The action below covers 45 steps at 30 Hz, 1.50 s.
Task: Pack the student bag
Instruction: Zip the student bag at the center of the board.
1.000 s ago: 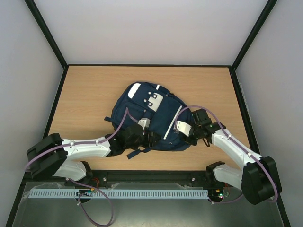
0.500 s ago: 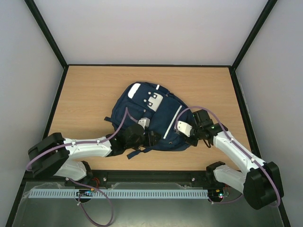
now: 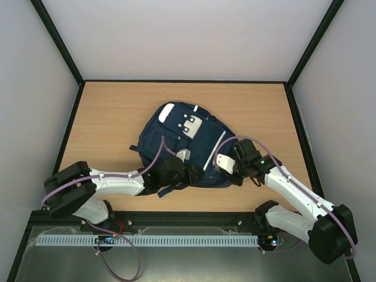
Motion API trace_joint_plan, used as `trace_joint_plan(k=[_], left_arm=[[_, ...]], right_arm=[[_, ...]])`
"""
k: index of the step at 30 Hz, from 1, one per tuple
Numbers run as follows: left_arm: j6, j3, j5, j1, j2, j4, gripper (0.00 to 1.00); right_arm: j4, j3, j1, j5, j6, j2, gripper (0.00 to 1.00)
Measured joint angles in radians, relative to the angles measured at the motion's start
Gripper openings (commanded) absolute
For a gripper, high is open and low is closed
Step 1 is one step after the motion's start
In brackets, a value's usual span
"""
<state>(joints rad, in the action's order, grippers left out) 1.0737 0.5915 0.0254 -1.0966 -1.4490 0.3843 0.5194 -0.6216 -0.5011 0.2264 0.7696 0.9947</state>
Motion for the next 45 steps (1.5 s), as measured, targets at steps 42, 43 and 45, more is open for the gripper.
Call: trace_joint_plan(k=[42, 43, 45], left_arm=[[0.025, -0.136, -0.067, 0.018, 0.310, -0.238, 0.02], [0.024, -0.142, -0.067, 0.018, 0.319, -0.243, 0.02], [0.019, -0.148, -0.066, 0.020, 0.333, -0.249, 0.02]], right_arm=[[0.013, -0.182, 0.113, -0.100, -0.058, 0.279, 0.01], [0.011, -0.192, 0.126, -0.100, -0.053, 0.295, 0.01], [0.006, -0.211, 0.148, -0.100, -0.045, 0.322, 0.01]])
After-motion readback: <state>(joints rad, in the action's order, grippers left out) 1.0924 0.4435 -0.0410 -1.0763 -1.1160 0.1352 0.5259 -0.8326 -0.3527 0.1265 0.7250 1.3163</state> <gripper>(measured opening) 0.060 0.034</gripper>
